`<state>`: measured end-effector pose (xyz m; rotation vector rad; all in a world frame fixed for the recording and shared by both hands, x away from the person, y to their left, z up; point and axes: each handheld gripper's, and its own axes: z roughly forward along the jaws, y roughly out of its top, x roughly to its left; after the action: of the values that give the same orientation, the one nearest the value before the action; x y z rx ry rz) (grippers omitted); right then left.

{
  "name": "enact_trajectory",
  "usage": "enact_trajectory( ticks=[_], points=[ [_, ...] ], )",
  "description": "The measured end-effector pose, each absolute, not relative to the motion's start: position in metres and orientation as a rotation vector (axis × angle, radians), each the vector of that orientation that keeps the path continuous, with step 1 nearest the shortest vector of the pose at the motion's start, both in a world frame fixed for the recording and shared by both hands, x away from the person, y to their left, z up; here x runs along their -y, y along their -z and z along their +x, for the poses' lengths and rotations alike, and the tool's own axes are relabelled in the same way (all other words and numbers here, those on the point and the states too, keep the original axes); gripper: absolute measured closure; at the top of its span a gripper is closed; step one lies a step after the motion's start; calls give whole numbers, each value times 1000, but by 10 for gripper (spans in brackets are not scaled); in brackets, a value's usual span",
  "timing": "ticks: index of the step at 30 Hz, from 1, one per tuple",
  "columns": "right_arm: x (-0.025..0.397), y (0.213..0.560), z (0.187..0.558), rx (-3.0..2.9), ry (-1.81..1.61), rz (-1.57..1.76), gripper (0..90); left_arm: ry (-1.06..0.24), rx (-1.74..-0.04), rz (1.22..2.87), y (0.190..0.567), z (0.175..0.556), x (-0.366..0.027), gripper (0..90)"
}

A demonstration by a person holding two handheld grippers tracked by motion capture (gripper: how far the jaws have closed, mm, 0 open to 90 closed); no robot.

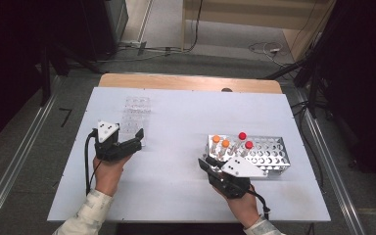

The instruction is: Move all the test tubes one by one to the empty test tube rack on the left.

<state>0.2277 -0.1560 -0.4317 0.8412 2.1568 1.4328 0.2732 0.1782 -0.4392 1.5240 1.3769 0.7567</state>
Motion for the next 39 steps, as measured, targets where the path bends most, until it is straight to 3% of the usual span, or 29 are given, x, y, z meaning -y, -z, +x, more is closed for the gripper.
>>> enact_trajectory(
  ticks=[28, 34, 39],
  points=[
    [83, 450, 262, -2251, -1378, 782, 736, -654, -1220, 1583, 424, 253, -145, 226],
    [71, 453, 265, -2251, -1357, 780, 736, -589, -1134, 1622, 422, 245, -132, 307],
    [65, 455, 267, -2257, -1352, 782, 736, -544, -1065, 1650, 422, 241, -122, 443]
  ],
)
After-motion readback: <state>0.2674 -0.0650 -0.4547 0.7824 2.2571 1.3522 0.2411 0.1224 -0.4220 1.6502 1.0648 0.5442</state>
